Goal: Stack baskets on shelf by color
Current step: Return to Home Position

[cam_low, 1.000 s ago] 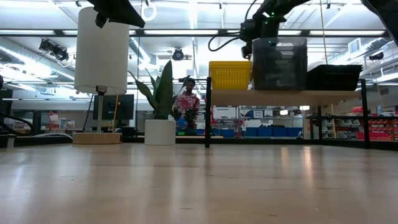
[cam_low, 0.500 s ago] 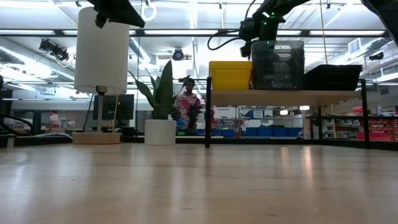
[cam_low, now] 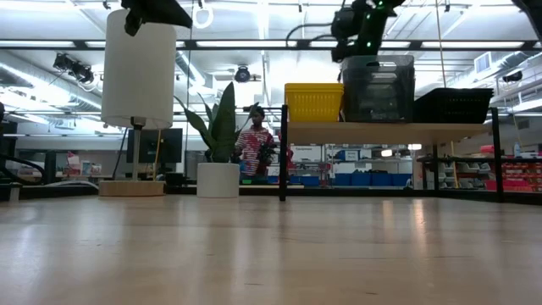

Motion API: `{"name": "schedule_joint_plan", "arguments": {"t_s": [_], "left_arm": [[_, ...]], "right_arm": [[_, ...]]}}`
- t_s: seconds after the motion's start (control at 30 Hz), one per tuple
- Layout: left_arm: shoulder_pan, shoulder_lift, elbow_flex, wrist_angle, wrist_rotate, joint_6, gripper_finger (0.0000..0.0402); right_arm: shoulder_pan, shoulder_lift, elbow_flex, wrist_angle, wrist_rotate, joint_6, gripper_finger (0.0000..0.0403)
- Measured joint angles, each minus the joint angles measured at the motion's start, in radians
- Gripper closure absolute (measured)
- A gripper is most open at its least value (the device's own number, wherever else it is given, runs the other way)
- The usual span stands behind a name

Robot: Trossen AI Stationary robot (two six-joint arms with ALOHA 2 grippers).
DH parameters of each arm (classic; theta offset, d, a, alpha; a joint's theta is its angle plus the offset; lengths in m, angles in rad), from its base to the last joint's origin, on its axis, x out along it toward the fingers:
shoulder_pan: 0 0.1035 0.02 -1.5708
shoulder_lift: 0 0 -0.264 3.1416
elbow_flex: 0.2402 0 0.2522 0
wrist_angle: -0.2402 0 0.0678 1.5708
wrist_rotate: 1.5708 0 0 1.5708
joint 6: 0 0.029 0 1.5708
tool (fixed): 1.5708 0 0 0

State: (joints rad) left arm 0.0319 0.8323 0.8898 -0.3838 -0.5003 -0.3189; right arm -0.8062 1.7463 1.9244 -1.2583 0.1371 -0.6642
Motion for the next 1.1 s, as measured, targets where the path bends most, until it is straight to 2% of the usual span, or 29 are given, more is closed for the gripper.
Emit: {"name": "schedule_joint_plan", "arguments": {"t_s": [0.1,0.23,0.4,0.5,0.63,0.9,1.1], "left_arm": [[0.0,-0.016,-0.019,0.004,0.0,0.013,0.0396],[0.0,-0.055,-0.147,0.101,0.023,-0.047,0.0394],[0.0,-0.117,-0.302,0.261,0.073,-0.154,0.0392],[0.0,-0.152,-0.347,0.293,0.072,-0.196,0.0397],[0.0,-0.204,-0.392,0.337,0.069,-0.219,0.0394],[0.0,-0.333,-0.521,0.406,0.068,-0.276,0.0396],[0.0,-0.449,-0.609,0.44,0.068,-0.309,0.0393]], "right_arm": [[0.001,-0.04,0.0,0.01,0.0,0.025,0.0244],[0.008,-0.098,0.0,0.042,-0.021,0.081,0.0243],[0.021,-0.189,0.0,0.087,-0.152,0.198,0.0243],[0.038,-0.237,0.0,0.137,-0.235,0.266,0.0244],[0.069,-0.292,0.0,0.198,-0.294,0.367,0.0244],[0.137,-0.343,0.0,0.21,-0.476,0.606,0.0244],[0.258,-0.343,-0.02,0.226,-0.496,0.711,0.0244]]}}
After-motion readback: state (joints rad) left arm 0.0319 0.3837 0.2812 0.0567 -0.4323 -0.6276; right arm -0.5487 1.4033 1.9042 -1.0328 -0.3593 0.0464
